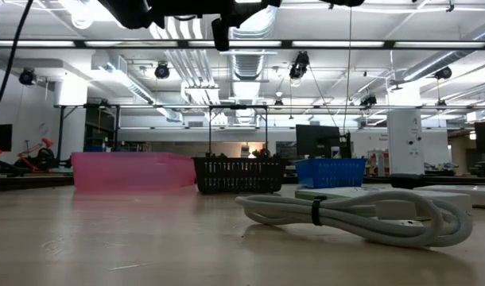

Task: Pick and place items into bin
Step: Put the black charger adapter into the blue bin

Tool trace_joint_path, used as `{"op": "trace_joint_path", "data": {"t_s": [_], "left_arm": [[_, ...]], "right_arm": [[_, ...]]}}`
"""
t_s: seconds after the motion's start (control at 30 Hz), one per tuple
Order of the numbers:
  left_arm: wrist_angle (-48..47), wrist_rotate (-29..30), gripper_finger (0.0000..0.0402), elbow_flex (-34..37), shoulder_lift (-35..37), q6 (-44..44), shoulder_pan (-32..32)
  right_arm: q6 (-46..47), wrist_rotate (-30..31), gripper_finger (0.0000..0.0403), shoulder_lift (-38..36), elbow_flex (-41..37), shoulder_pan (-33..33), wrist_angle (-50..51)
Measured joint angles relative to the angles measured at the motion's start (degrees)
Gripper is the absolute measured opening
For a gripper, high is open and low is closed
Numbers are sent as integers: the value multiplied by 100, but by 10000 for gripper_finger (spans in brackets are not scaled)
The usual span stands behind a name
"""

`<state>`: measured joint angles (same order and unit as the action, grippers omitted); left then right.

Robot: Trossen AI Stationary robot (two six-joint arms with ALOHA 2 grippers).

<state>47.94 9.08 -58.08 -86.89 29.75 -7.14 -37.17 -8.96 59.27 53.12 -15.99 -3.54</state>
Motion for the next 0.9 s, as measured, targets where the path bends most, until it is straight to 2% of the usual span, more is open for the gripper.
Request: {"op": "trace_joint_path", "data": {"t_s": [0.17, 0.4, 0.9], "left_arm": [[210, -2, 127, 14, -90, 0, 2], [341, -2, 127, 9, -127, -6, 2], [365, -2, 127, 13, -138, -7, 4]], "right_arm": [[-363, -5, 298, 234, 11, 0, -292], [-379, -5, 287, 469, 11, 0, -772], [-487, -8, 263, 841, 239, 0, -925]]}}
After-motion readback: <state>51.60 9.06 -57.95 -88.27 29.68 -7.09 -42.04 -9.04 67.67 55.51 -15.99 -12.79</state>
